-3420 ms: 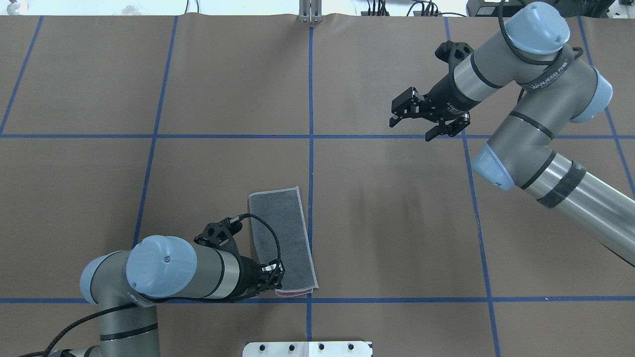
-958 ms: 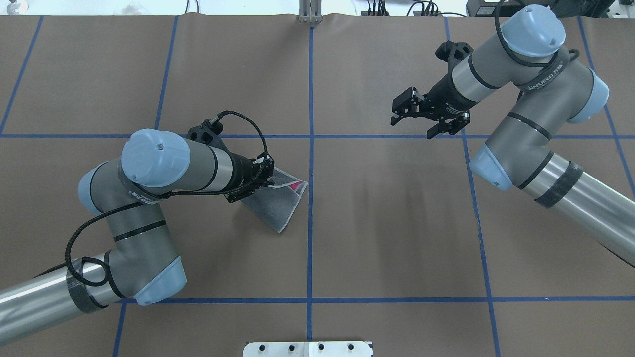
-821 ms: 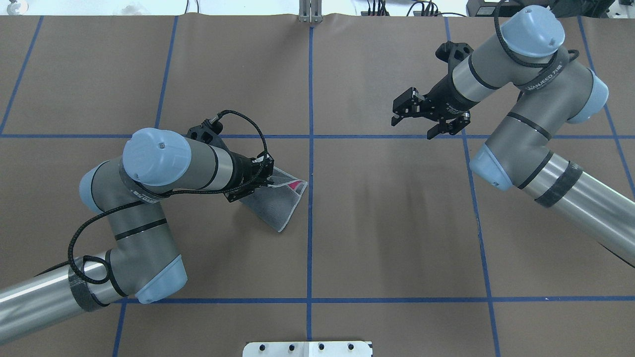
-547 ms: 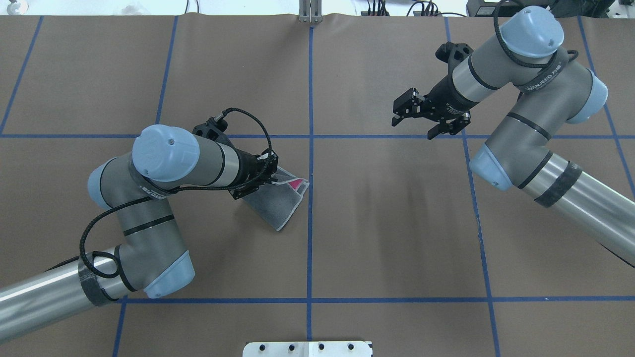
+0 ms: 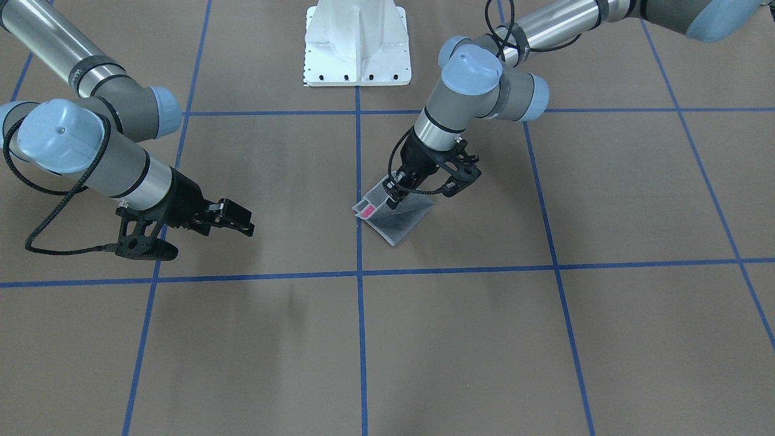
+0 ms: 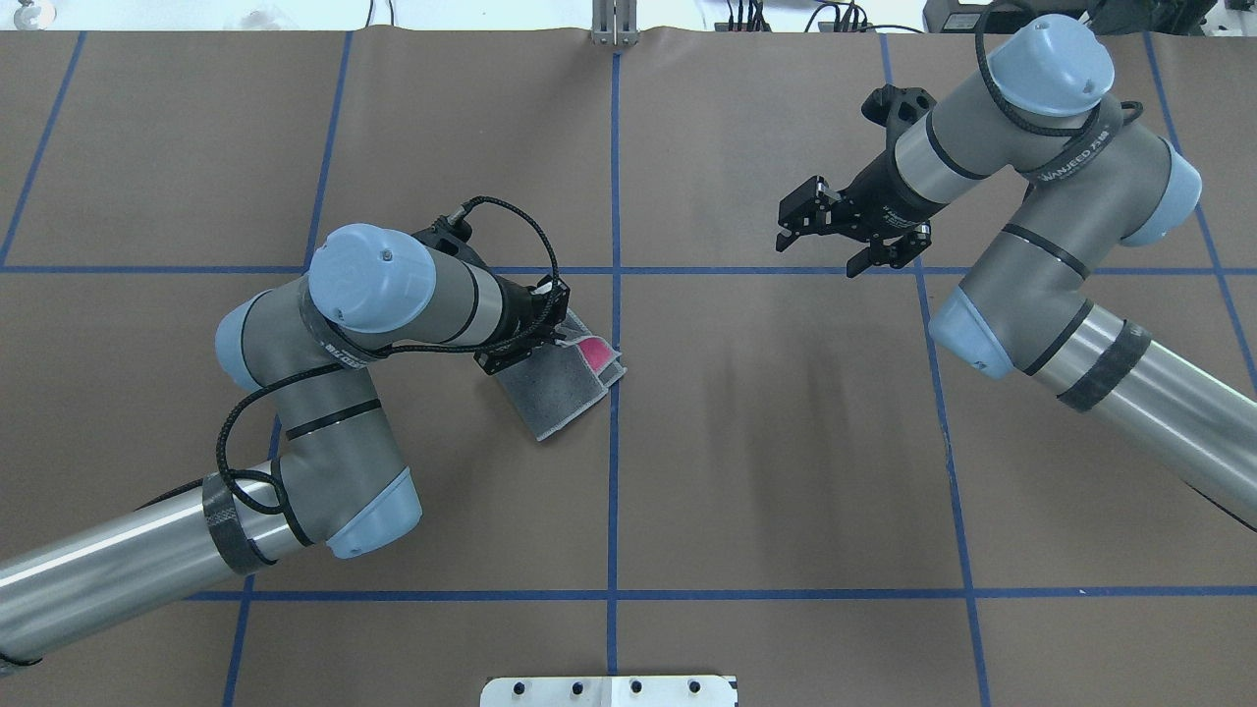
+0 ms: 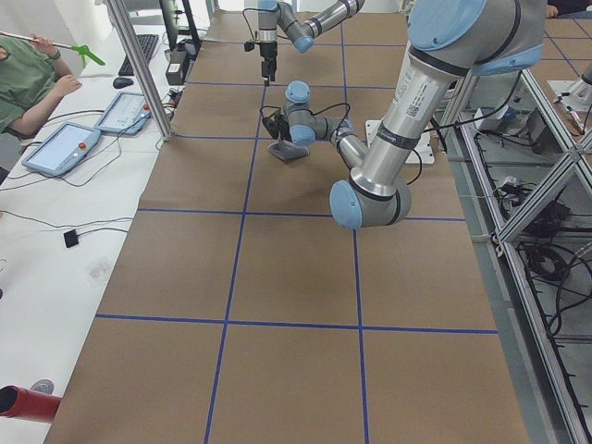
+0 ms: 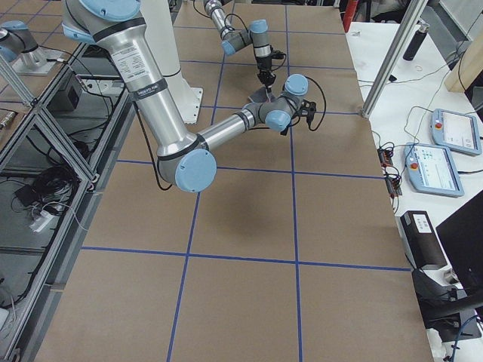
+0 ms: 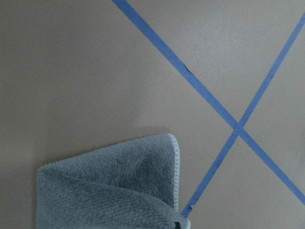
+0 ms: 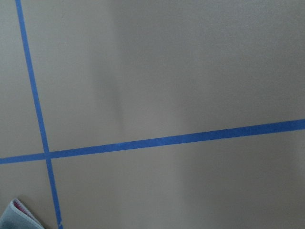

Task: Fold towel twice with both arms
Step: 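Fold the lifted grey strip end away from the robot with the left gripper, then lay the folded end down, open the left gripper and raise it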

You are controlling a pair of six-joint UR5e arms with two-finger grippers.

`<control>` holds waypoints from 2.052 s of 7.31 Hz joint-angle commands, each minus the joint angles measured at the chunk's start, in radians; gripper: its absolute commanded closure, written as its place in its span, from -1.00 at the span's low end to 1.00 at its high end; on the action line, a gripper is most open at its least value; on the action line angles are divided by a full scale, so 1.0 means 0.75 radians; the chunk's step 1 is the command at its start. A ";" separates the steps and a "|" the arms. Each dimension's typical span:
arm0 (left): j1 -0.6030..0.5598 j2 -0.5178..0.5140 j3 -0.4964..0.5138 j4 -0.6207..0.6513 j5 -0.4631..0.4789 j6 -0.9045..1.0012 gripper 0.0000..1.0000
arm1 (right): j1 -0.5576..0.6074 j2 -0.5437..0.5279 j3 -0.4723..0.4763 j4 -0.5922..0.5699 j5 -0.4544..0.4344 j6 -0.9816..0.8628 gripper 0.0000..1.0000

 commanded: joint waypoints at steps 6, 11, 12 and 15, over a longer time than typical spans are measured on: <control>-0.033 -0.031 0.072 -0.117 0.008 -0.042 -1.00 | -0.006 0.000 -0.031 0.001 -0.016 -0.025 -1.00; -0.029 -0.081 0.202 -0.117 0.006 -0.038 -1.00 | -0.004 0.006 -0.035 0.001 -0.016 -0.027 -1.00; -0.029 -0.120 0.237 -0.119 0.008 -0.040 -1.00 | 0.000 0.009 -0.035 0.001 -0.016 -0.027 -1.00; -0.084 -0.182 0.394 -0.190 0.010 -0.036 -1.00 | 0.008 0.009 -0.033 0.001 -0.016 -0.027 -1.00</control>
